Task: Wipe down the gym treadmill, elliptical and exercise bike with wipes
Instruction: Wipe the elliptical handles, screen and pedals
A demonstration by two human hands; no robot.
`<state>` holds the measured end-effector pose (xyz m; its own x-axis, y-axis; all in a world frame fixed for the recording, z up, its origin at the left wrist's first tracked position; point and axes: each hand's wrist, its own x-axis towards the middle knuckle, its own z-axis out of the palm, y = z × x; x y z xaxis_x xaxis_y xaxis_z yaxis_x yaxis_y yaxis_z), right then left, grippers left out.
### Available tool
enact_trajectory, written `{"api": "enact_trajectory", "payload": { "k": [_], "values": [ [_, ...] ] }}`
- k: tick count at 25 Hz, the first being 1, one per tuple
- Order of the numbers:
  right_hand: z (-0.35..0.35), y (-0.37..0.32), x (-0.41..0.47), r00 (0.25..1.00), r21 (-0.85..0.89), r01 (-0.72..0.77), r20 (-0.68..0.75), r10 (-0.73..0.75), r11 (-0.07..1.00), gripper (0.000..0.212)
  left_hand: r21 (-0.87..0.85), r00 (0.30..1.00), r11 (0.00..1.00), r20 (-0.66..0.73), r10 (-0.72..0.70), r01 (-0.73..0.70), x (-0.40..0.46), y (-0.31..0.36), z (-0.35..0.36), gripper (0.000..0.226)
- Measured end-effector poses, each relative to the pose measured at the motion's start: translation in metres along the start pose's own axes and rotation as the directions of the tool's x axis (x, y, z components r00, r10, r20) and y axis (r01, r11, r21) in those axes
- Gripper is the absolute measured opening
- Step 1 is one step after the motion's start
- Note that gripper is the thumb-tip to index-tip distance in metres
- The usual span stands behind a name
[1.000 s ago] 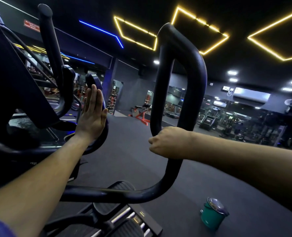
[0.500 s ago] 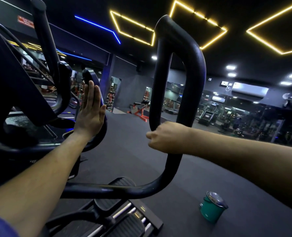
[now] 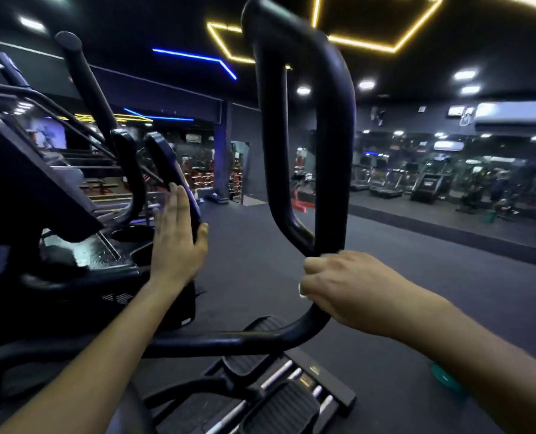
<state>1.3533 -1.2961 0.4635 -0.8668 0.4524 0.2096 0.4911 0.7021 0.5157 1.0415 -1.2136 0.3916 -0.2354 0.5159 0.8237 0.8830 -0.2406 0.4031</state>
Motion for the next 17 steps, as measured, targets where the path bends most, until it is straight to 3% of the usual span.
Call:
{"api": "enact_trajectory", "payload": {
  "k": [2,4,6,8,11,14,17],
  "values": [
    [0.039,0.005,-0.032,0.977,0.370,-0.137,-0.103,0.187,0.919,0.013,-0.092,0.994,0.990,0.047,-0.101,0.105,-0.036,0.036,-0.002,0.071],
    [0.080,0.004,-0.060,0.912,0.697,-0.144,-0.181,0.367,0.703,0.010,-0.176,0.992,0.977,0.058,-0.116,0.125,-0.069,0.070,0.002,0.061],
    [0.120,-0.004,-0.083,0.832,0.896,-0.102,-0.161,0.531,0.431,0.012,-0.234,0.994,0.967,0.054,-0.091,0.101,-0.102,0.097,0.012,0.051],
    [0.157,-0.015,-0.102,0.797,0.972,-0.104,-0.046,0.602,0.212,0.014,-0.258,0.999,0.965,0.029,-0.039,0.045,-0.141,0.118,0.030,0.044],
    [0.205,-0.025,-0.121,0.808,0.995,-0.095,0.067,0.586,0.017,0.016,-0.184,0.999,0.982,0.008,0.047,-0.045,-0.209,0.133,0.058,0.039],
    [0.246,-0.019,-0.137,0.802,0.979,-0.087,0.179,0.570,-0.184,0.020,-0.137,0.993,0.986,0.085,-0.081,0.092,-0.258,0.137,0.092,0.039],
    [0.271,-0.004,-0.138,0.809,0.966,-0.080,0.206,0.551,-0.244,0.020,-0.133,0.949,0.953,0.202,-0.242,0.272,-0.270,0.143,0.118,0.037]
  ]
}}
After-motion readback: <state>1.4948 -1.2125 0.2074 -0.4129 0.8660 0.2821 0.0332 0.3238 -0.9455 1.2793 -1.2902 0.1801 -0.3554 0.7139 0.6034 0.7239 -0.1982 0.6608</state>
